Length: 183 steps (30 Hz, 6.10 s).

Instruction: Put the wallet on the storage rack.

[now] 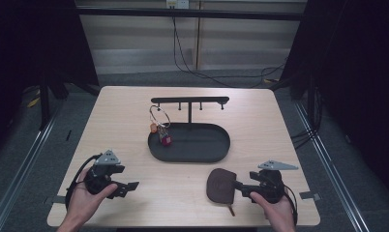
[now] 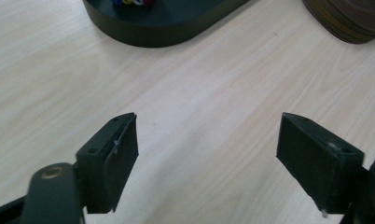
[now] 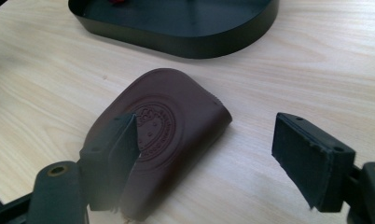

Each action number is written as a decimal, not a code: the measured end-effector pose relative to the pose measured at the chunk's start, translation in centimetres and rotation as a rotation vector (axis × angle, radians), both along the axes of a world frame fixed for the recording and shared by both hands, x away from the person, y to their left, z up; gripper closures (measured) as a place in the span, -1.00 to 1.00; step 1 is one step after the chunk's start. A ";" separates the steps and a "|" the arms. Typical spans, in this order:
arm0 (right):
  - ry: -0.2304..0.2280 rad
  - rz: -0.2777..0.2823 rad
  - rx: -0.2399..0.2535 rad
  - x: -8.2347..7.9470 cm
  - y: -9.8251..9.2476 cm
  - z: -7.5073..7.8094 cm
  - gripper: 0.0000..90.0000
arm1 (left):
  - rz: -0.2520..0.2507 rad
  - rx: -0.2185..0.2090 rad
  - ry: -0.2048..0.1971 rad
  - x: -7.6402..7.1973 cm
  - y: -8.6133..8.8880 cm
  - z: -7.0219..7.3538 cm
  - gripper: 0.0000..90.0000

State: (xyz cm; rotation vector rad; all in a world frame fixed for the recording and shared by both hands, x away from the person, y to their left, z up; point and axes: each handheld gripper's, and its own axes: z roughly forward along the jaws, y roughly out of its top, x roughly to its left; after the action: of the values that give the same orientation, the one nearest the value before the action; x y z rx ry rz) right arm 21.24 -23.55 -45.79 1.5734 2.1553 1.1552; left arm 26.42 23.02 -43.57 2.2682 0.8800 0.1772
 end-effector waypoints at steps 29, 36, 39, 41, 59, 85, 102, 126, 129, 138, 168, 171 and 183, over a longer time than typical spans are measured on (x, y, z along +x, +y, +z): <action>0.376 0.044 -0.182 4.7 4.6 1.1 -0.59 | 0.026 -0.053 -0.018 -3.5 1.0 -2.8 -0.57; 0.421 0.006 -0.211 5.4 5.5 0.7 -0.58 | 0.017 -0.054 -0.015 -3.7 1.2 -2.9 -0.57; 0.437 -0.007 -0.218 5.7 5.6 0.4 -0.59 | 0.013 -0.050 -0.015 -3.7 1.2 -2.9 -0.57; 0.451 -0.010 -0.208 5.9 5.8 0.1 -0.61 | 0.020 -0.050 -0.018 -3.7 1.2 -2.9 -0.57; 0.478 -0.020 -0.271 6.5 7.3 -0.8 -0.81 | 0.006 -0.074 -0.039 -4.1 1.1 -2.6 -0.53; 0.491 -0.023 -0.256 7.0 8.2 -0.1 -0.44 | 0.003 -0.072 -0.036 -3.9 1.3 -2.6 -0.53; 0.425 -0.014 -0.250 7.5 8.7 2.0 0.05 | 0.000 -0.070 -0.020 -3.8 1.4 -2.9 -0.52; 0.450 0.025 -0.229 8.0 8.6 4.1 0.35 | 0.002 -0.083 -0.013 -3.4 1.8 -3.1 -0.52; 0.441 0.035 -0.248 8.0 8.6 4.5 0.38 | 0.007 -0.086 -0.007 -3.3 1.8 -3.1 -0.52; 0.440 0.045 -0.276 8.0 8.6 5.2 0.40 | 0.009 -0.090 -0.008 -3.2 2.0 -3.1 -0.52; 0.458 0.046 -0.310 10.9 7.4 9.7 0.39 | 0.012 -0.093 -0.005 -3.0 2.1 -3.2 -0.54; 0.456 0.039 -0.318 11.2 7.3 10.0 0.39 | 0.007 -0.093 0.005 -3.0 2.1 -3.2 -0.53; 0.467 -0.017 -0.368 13.2 7.6 10.8 0.39 | 0.000 -0.086 0.002 -3.0 2.1 -3.2 -0.53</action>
State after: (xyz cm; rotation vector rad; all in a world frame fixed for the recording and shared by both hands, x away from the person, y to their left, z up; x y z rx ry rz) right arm 34.40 -15.98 -34.94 1.8035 2.4402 0.3645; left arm 23.40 25.13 -46.72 2.1886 0.8720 0.1347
